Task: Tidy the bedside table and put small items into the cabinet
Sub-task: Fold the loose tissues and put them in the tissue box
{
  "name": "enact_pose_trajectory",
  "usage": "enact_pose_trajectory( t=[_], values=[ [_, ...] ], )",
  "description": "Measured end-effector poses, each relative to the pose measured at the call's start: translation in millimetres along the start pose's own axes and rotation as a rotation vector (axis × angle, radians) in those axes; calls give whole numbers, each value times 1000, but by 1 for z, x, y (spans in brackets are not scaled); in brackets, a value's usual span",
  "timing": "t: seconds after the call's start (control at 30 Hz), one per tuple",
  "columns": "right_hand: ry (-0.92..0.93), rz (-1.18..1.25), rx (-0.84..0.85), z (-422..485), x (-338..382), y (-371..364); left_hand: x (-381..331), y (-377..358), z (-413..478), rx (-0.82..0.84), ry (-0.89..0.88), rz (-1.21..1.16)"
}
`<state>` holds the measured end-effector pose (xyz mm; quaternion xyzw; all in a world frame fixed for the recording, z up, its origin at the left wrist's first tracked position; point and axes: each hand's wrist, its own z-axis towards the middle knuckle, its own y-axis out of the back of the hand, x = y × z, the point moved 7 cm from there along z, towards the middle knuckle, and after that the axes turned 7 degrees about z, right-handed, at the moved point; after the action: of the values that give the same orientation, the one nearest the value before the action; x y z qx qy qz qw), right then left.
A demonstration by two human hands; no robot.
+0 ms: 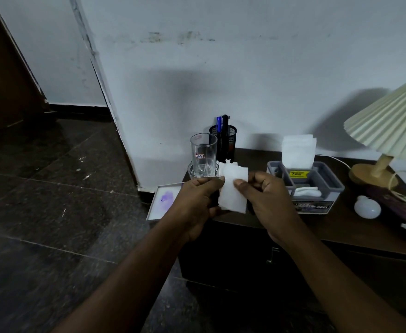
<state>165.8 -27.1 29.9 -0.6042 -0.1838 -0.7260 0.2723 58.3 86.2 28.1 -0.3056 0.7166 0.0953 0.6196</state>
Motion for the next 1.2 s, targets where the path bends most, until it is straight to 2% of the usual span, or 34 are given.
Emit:
enact_pose_trajectory(
  t=[0.2, 0.33, 0.4, 0.47, 0.53, 0.7, 0.87, 1.0, 1.1, 1.2],
  values=[
    [26, -90, 7, -2, 3, -1, -2, 0, -4, 45, -1, 58],
    [128, -245, -83, -2, 10, 3, -2, 23, 4, -132, -27, 170],
    [208, -560, -94, 0, 9, 1, -10, 42, 7, -247, -57, 94],
    [294, -1051, 21, -1, -1, -16, -20, 61, 6, -328, -104, -15],
    [306, -1291, 111, -3, -17, -31, -24, 74, 6, -376, -135, -72],
    [119, -1388, 205, 2, -45, -25, -23, 72, 3, -385, -143, -99],
    [215, -1315, 75, -6, -28, -19, -17, 66, 10, -365, -131, -75],
    [206, -1410, 129, -6, -30, -21, -12, 61, 15, -355, -110, -43],
    [251, -1408, 99, -13, -19, -22, -6, 58, 12, -325, -78, -40],
    [354, -1232, -75, -17, 13, -13, -4, 59, 11, -306, -46, -39]
  ],
)
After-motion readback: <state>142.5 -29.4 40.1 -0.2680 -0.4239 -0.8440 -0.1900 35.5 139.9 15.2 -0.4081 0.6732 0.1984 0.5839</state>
